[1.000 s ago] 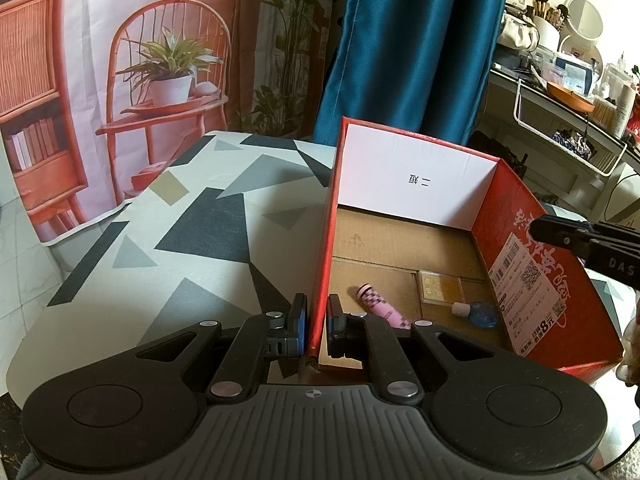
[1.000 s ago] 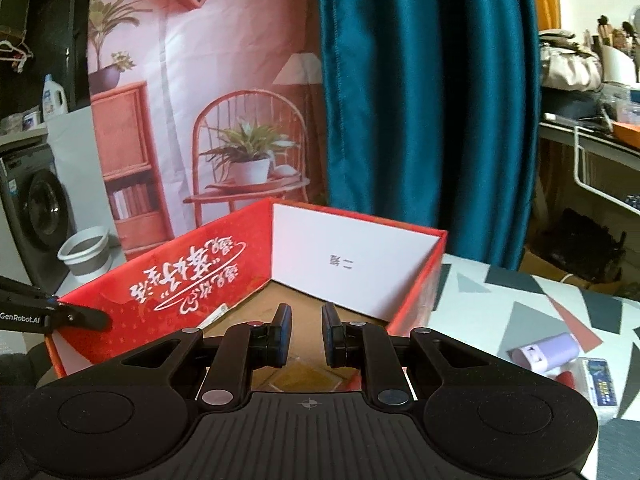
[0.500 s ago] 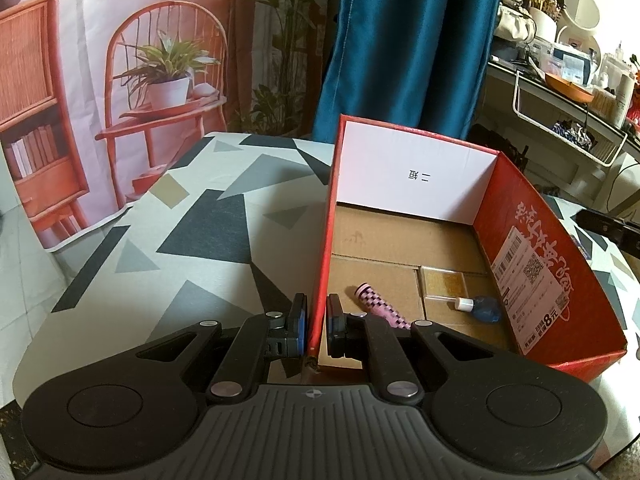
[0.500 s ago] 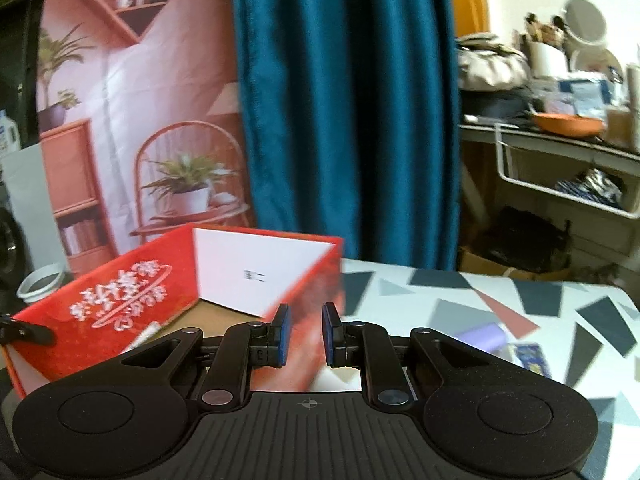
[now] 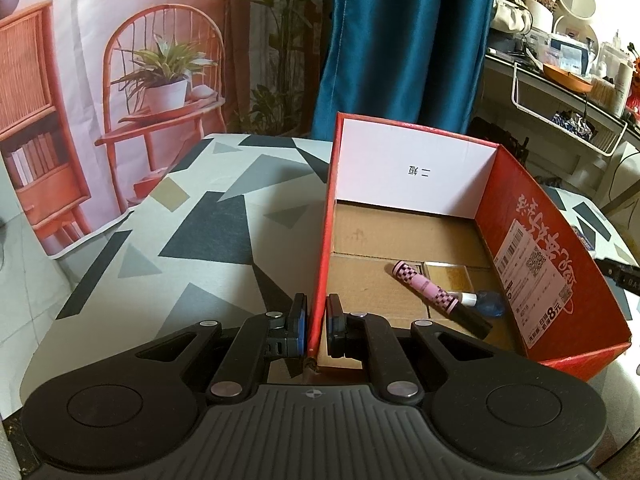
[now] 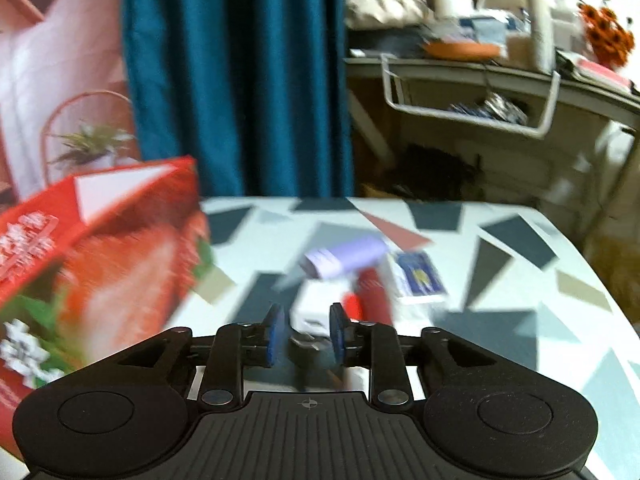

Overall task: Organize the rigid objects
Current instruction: 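Return the right gripper to the items and grasp the key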

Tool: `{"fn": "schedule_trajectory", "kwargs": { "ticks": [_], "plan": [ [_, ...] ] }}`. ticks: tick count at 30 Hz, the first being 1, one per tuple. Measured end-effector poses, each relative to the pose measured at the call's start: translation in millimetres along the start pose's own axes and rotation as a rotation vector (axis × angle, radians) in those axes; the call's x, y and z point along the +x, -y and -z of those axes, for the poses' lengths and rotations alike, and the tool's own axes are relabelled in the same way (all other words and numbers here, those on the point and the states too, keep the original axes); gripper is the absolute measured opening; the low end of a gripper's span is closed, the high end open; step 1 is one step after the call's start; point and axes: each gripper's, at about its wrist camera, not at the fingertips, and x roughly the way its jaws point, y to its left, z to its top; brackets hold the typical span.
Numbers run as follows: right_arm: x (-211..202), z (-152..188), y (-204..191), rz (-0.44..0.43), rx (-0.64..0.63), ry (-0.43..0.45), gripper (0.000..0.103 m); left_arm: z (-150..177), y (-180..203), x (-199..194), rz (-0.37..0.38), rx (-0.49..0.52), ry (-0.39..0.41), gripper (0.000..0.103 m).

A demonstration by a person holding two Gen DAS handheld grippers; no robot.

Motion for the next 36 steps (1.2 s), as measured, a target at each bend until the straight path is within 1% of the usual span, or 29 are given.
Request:
{"fn": "schedule_trajectory", "kwargs": {
  "ticks": [4,10,14,16,21,26,28,31,36],
  "plan": [
    [8,11,12,0.026,0.040,-0.034,0.025,0,0,0,-0.001,0.003,-0.001,0.011],
    [23,18,20,0.056,0.055,-0.056,0.024,0,0,0,-0.003,0.005,-0.001,0.011],
    [33,17,17,0.042,0.039,-0.080,0.024,0,0,0,-0.004,0.006,0.000,0.011],
    [39,15,15,0.053,0.028,-0.085,0.024,0,0,0,-0.004,0.007,0.000,0.011],
    [45,11,15,0.060,0.059,-0.077,0.024,0,0,0,-0.005,0.008,-0.001,0.011],
    [36,8,4,-0.004,0.049,-0.052,0.025,0,-1,0,-0.005,0.007,0.000,0.011],
    [37,10,-1,-0.024,0.039,-0.069,0.025,0,-1,0,-0.004,0.005,0.000,0.011],
    [43,13,-5,-0.021,0.036,-0.100,0.025,0,-1,1,-0.003,0.005,0.000,0.011],
    [54,15,-9,0.010,0.042,-0.140,0.027,0,-1,1,-0.003,0.004,0.000,0.011]
  ]
}}
